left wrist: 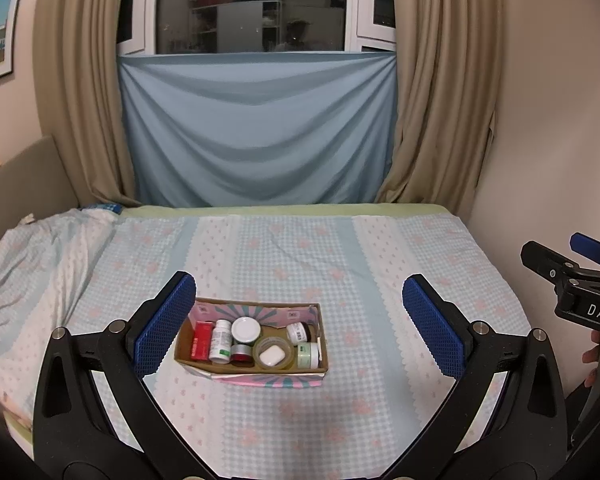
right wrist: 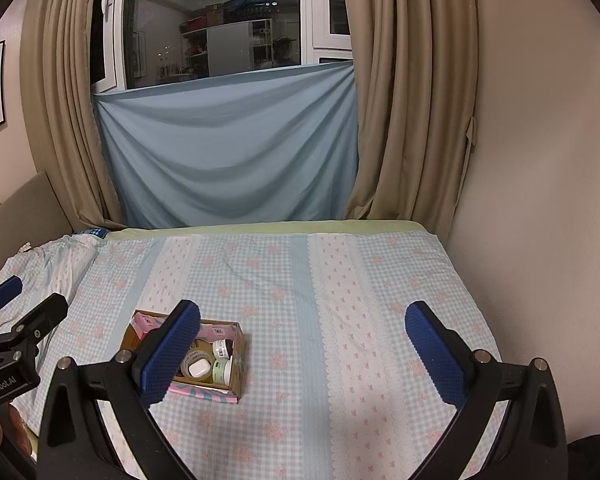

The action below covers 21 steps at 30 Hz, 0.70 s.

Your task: Organize rigid objects

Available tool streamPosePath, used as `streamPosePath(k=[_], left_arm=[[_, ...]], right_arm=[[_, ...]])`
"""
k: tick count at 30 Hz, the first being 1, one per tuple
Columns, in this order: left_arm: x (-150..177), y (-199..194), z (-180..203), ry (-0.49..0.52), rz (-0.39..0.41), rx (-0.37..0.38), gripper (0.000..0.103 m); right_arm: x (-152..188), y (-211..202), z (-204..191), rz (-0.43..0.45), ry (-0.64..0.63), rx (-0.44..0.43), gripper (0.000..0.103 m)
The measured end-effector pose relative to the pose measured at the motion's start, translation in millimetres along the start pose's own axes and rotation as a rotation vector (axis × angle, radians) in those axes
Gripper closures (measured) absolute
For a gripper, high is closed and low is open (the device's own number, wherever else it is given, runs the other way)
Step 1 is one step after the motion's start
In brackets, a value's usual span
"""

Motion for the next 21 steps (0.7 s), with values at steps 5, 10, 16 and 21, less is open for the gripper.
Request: streamPosePath(k=[5, 10, 16, 21], left_arm=[[0.2, 0.4, -0.3, 0.000, -0.001, 0.000, 0.000], [-0.1, 0.4, -0.5, 0.001, 0.001, -0.002, 0.000], [-2.7, 0.8, -3.4, -0.007, 0.009, -0.021, 0.000], [-4.2, -0.7, -4.0, -0.012, 0.023, -0.038, 0.000]], right_arm=[[-1.3, 1.6, -1.0, -0.002, -0.001, -0.002, 0.001], [-3.8, 2.2, -3.3, 0.000, -0.003, -0.004, 0.001], [-4.5, 2.5, -4.8, 0.005, -0.009, 0.000, 0.001], [-4.4, 3.8, -5.2, 0.006, -0.011, 0.000, 0.001]])
Point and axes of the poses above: each gripper's, at about its wrist camera, not at the fingertips, and y roughly the way its jaws point, z to its right, x to its underside, the point moved 4 cm from there along y, roughly the way its jaws point, and after that the axes turned 6 degrees about -z, right-handed, at the moved point
